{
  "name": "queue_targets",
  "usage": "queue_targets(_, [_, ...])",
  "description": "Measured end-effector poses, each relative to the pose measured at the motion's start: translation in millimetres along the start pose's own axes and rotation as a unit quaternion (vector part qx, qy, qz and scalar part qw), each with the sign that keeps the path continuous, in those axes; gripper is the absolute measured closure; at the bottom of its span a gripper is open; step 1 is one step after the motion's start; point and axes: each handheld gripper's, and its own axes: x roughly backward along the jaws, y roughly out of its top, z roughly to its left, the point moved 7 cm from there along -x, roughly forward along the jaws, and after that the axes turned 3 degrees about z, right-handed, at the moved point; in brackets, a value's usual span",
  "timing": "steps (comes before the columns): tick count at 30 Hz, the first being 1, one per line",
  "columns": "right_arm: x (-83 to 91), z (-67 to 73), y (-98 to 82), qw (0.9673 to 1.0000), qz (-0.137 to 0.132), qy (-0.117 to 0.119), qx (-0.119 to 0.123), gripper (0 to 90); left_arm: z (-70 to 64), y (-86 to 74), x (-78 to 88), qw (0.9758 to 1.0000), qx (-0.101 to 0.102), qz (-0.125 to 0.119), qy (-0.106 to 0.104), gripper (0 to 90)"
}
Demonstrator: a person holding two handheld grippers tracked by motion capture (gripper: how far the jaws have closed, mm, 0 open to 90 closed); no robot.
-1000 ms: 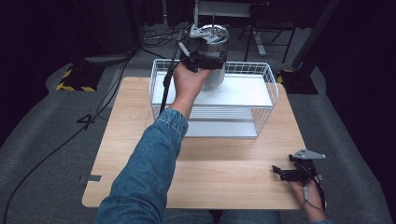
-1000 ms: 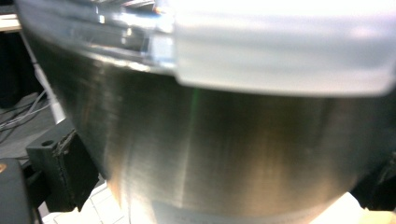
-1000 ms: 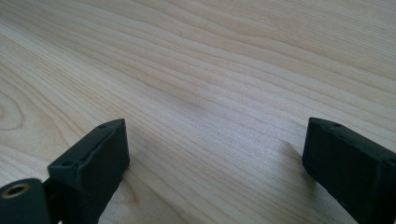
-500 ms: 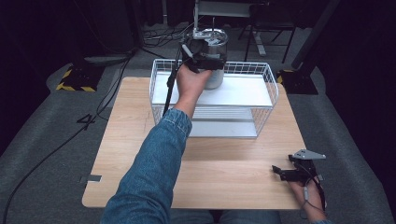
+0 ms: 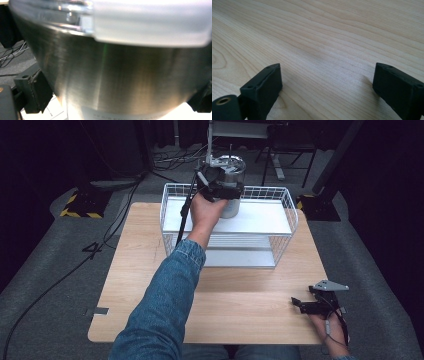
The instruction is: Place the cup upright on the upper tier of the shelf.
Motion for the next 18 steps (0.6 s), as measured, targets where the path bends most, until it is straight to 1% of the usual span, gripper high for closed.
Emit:
queue_targets(3, [0.0, 0.1, 0.0, 1.0000, 0.000, 0.000, 0.000, 9.2, -2.9, -0.9, -1.2, 0.9999, -0.013, -0.001, 0.004, 3.5])
queue_targets(12, [0.0, 0.1, 0.0, 1.0000, 0.000, 0.000, 0.000, 9.3, -2.6, -1.5, -1.3, 0.9999, -0.011, -0.003, 0.003, 3.3])
queue_targets(18, [0.0, 0.1, 0.0, 1.0000, 0.000, 0.000, 0.000, 9.4, -2.0, -1.9, -1.6, 1.0000, -0.009, -0.002, -0.003, 3.0])
